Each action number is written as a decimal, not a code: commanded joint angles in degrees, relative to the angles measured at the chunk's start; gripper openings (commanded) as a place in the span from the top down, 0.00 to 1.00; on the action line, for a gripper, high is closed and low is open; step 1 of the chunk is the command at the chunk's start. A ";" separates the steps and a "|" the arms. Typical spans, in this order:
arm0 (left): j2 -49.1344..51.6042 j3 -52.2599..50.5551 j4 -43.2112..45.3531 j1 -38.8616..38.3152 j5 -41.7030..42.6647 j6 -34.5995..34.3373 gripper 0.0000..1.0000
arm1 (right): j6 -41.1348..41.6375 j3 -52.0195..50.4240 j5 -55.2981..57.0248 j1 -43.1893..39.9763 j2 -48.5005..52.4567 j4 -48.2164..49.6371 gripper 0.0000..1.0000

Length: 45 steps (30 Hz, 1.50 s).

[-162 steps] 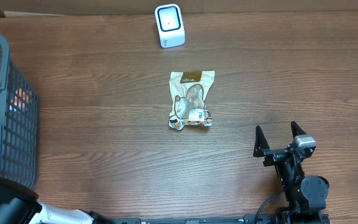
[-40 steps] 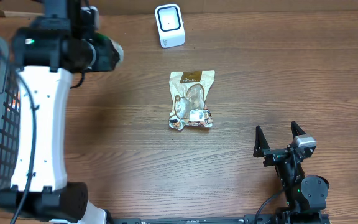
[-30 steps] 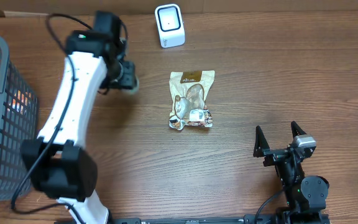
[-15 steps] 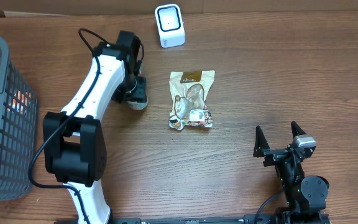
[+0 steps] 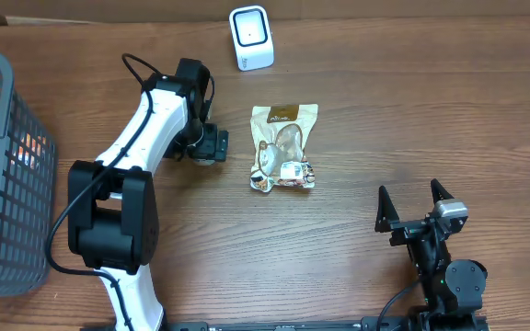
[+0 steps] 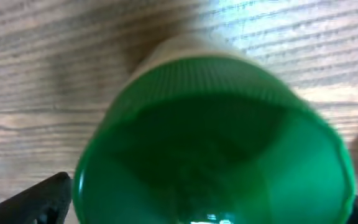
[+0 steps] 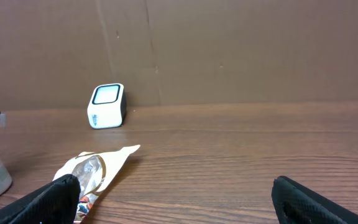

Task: Scan the item barcode
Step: 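Place the jar on the table left of the bag and release, then move the left gripper back into the basket toward an orange box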

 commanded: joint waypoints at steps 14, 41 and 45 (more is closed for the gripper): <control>-8.70 34.67 -15.23 0.22 0.87 0.04 0.00 | 0.22 -0.59 -0.11 -0.15 -0.46 0.26 0.00; -10.19 53.27 -30.75 53.94 1.75 -17.62 0.02 | 0.22 -0.59 -0.11 -0.15 -0.46 0.26 0.00; -5.86 53.27 -31.30 55.36 3.28 -7.65 0.00 | 0.22 -0.59 -0.11 -0.15 -0.46 0.26 0.00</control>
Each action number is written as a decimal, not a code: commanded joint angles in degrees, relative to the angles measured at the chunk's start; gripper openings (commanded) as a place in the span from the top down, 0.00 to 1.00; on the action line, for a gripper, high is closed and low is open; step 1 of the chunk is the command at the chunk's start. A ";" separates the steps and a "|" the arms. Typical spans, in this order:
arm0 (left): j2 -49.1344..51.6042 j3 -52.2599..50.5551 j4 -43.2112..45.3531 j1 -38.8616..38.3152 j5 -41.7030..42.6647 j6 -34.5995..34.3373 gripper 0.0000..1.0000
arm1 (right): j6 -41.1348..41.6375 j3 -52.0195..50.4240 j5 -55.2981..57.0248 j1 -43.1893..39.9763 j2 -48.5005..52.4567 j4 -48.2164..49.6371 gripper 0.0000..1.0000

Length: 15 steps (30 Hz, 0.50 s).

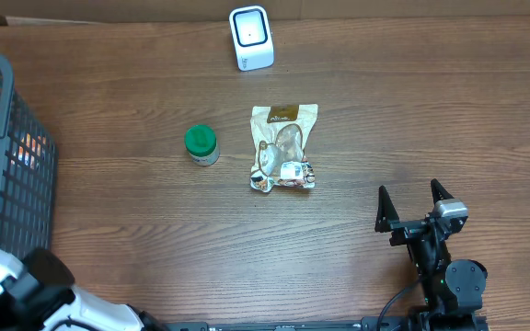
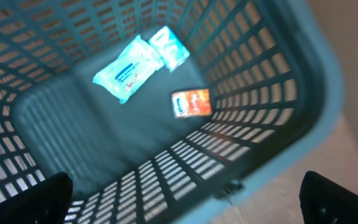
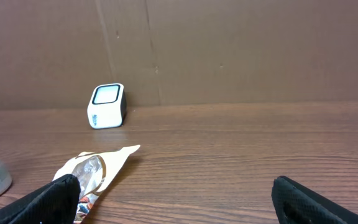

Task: Scan the item barcode
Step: 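Move the left gripper back into the basket toward an orange box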

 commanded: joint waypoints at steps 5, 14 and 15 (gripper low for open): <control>9.46 0.63 -0.72 1.40 2.25 9.20 0.00 | 0.22 -0.59 -0.13 -0.15 -0.46 0.24 0.00; 18.49 0.63 1.25 2.10 5.07 14.53 0.00 | 0.22 -0.59 -0.13 -0.15 -0.46 0.24 0.00; 19.43 0.63 1.20 2.23 5.05 14.56 0.02 | 0.22 -0.59 -0.13 -0.15 -0.46 0.24 0.00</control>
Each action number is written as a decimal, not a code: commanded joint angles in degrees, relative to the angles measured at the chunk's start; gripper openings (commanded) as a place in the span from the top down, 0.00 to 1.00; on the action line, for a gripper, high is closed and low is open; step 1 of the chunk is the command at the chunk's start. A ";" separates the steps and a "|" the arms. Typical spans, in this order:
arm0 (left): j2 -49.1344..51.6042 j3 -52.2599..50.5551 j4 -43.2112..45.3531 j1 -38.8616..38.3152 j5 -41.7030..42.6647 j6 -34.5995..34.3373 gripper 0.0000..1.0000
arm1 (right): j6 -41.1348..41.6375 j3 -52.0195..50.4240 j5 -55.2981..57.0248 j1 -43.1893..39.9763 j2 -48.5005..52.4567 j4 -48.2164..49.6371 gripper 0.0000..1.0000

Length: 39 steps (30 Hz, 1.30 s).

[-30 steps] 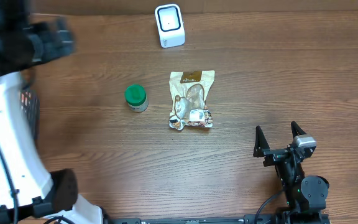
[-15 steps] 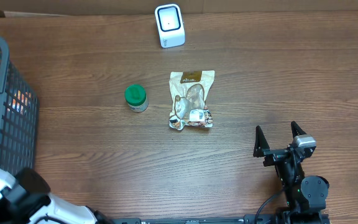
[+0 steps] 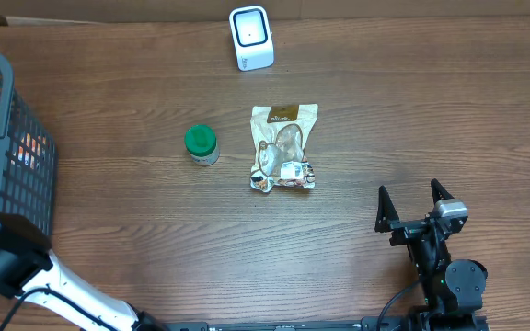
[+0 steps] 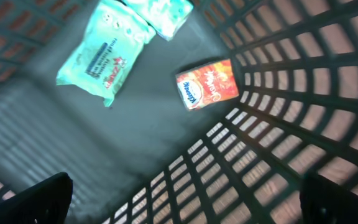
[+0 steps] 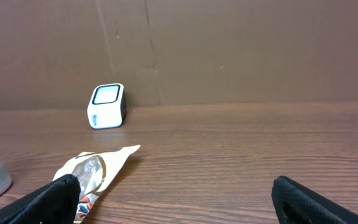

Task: Scan the item barcode
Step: 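Move the left gripper back into the basket toward an orange box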

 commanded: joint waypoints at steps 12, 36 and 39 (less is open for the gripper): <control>9.05 0.59 3.61 1.07 6.47 6.91 0.09 | 0.22 -0.59 -0.11 -0.15 -0.46 0.24 0.00; 9.09 -31.26 30.23 0.72 6.08 6.71 0.25 | 0.22 -0.59 -0.13 -0.15 -0.46 0.24 0.00; 9.09 -33.99 32.92 0.61 6.03 5.97 0.40 | 0.22 -0.59 -0.11 -0.15 -0.46 0.24 0.00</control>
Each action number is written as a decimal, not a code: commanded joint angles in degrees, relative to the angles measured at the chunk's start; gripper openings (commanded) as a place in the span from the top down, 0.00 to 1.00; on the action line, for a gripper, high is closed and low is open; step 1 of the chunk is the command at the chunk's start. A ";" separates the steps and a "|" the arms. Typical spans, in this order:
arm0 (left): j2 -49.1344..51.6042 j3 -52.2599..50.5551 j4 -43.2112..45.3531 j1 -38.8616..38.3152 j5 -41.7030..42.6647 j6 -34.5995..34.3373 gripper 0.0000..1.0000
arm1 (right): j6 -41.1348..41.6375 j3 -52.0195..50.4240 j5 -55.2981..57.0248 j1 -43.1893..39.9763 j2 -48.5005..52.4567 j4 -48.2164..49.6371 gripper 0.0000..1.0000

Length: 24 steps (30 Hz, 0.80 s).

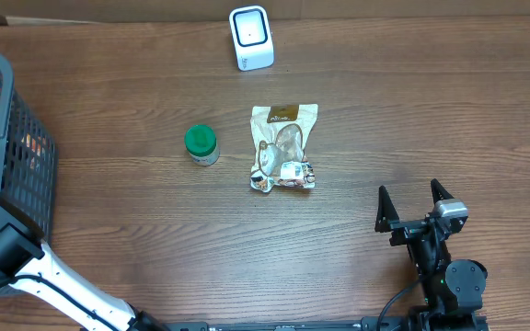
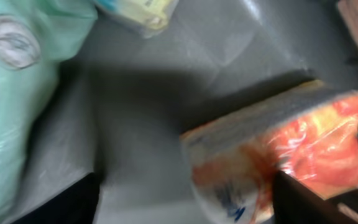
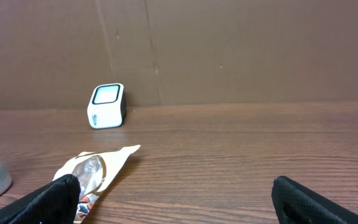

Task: Scan the item barcode
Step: 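Move the left gripper back into the basket toward an orange box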

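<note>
My left gripper [image 2: 185, 208] is open, down inside the grey basket [image 1: 28, 188], close above its floor. An orange packet [image 2: 284, 149] lies just ahead of it, reaching in toward the right finger; nothing is gripped. A teal wipes pack [image 2: 11, 93] lies at the left and a small yellow-and-blue pack [image 2: 135, 9] at the top. The white scanner [image 1: 251, 37] stands at the table's far edge, also in the right wrist view as the scanner [image 3: 106, 106]. My right gripper [image 3: 179, 199] rests open near the front right.
A green-lidded jar [image 1: 200, 144] and a foil snack bag [image 1: 283, 147] lie mid-table in front of the scanner. The basket's lattice walls surround the left gripper. A cardboard wall [image 3: 229, 50] backs the table.
My left gripper has come down much closer to the basket floor; the orange packet now fills the right of its view. The right arm, jar, bag and scanner are unchanged.
At first my left gripper was at the green-lidded jar beside the snack bag. Then the jar stood alone on the table and the gripper looked down into the basket. It then sat lower inside, and now hovers open right at the orange packet.
</note>
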 commanded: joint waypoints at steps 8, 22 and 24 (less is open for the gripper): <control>0.31 -5.25 2.64 -0.46 -0.13 0.13 0.96 | 0.22 -0.59 -0.11 -0.17 -0.46 0.24 0.00; -18.58 -4.81 -0.09 -0.02 -1.03 -16.48 0.96 | 0.22 -0.59 -0.11 -0.17 -0.46 0.24 0.00; -23.17 -4.81 -0.07 -0.02 -1.62 -20.74 0.96 | 0.22 -0.59 -0.11 -0.17 -0.46 0.24 0.00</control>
